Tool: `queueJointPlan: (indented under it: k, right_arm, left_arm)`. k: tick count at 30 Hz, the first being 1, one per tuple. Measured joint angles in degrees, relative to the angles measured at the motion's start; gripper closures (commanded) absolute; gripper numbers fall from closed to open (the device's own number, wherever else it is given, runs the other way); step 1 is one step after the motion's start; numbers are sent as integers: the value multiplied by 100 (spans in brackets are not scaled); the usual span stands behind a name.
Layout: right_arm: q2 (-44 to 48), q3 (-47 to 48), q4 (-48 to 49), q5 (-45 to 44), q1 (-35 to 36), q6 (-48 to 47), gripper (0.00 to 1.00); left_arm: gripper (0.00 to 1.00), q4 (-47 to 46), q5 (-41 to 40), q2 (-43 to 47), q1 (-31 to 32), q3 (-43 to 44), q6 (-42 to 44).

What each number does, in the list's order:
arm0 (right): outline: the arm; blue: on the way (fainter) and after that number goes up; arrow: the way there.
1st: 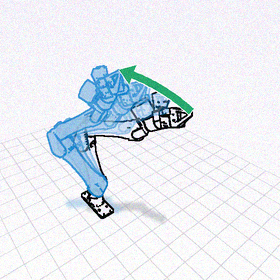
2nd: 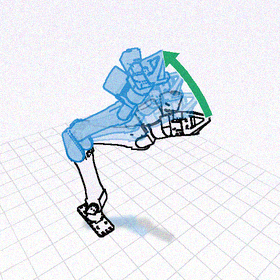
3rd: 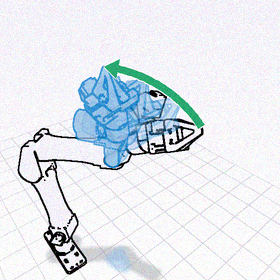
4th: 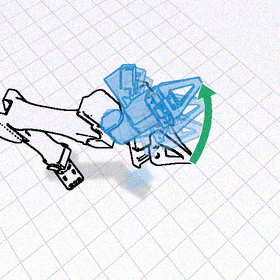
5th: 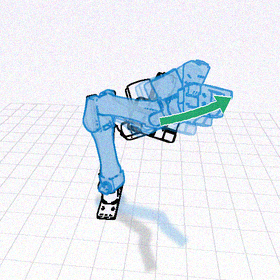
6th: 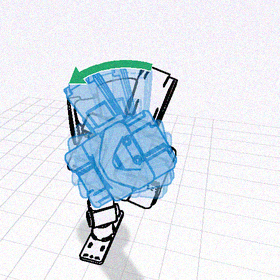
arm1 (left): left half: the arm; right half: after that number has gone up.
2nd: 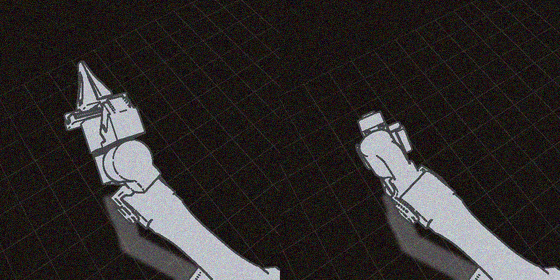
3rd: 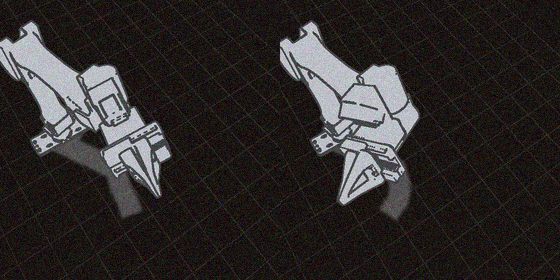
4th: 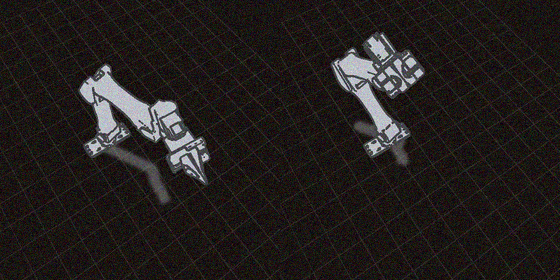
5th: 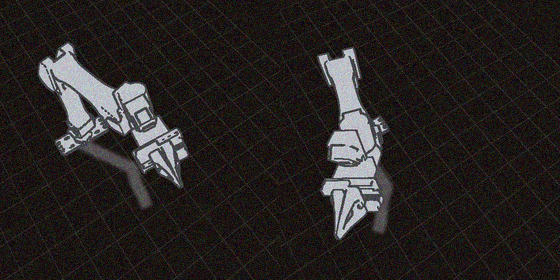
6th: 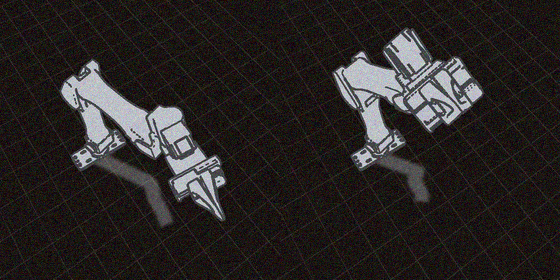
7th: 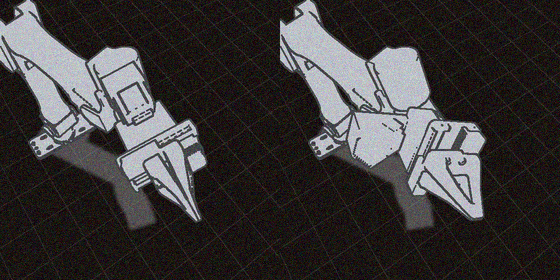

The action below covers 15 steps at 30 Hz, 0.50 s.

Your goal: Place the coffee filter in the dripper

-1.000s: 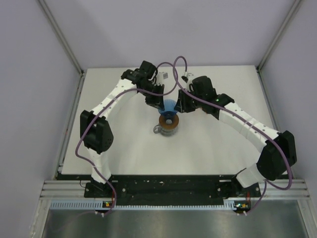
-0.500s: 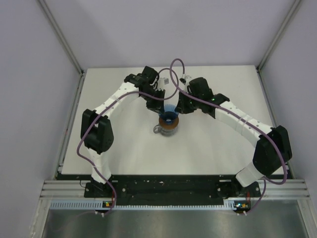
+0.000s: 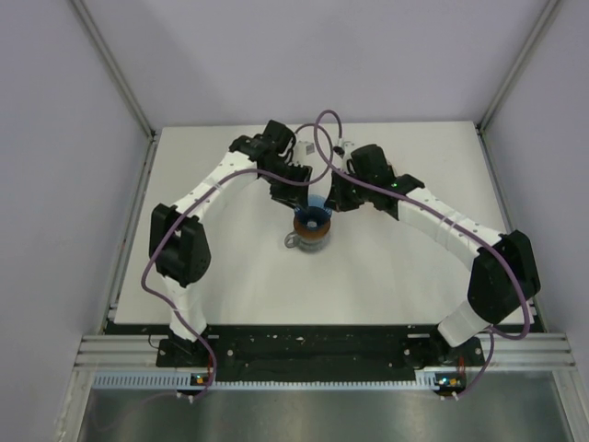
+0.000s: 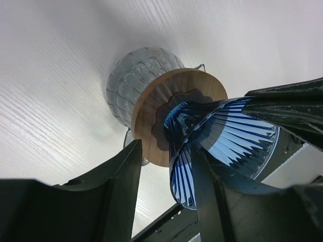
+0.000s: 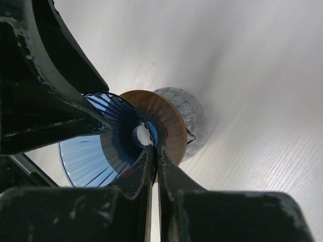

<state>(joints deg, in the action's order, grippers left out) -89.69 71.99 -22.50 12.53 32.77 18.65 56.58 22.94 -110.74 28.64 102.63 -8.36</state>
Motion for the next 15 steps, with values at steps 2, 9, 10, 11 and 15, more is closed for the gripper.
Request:
queueJointPlan:
  k: [2,9,10,11,15]
  right_arm:
    - [0,-2,0,17,0,-17,100]
    - [-13,0,46,122,7,-52,100]
    - [-13,0,33,140,7,-57,100]
    - [-13,0,24,160,4,-59,100]
    - [-59,0,81,177,2,-59,100]
  left_arm:
    - [57,-9,-17,42,-42,39,24]
    - [100,-249,109,450,-129,-315,35]
    - [100,-280,118,485,-116,-378,50]
    - [100,-310,129,501,-116,-411,50]
    - [100,-450,216,527,-144,-542,31]
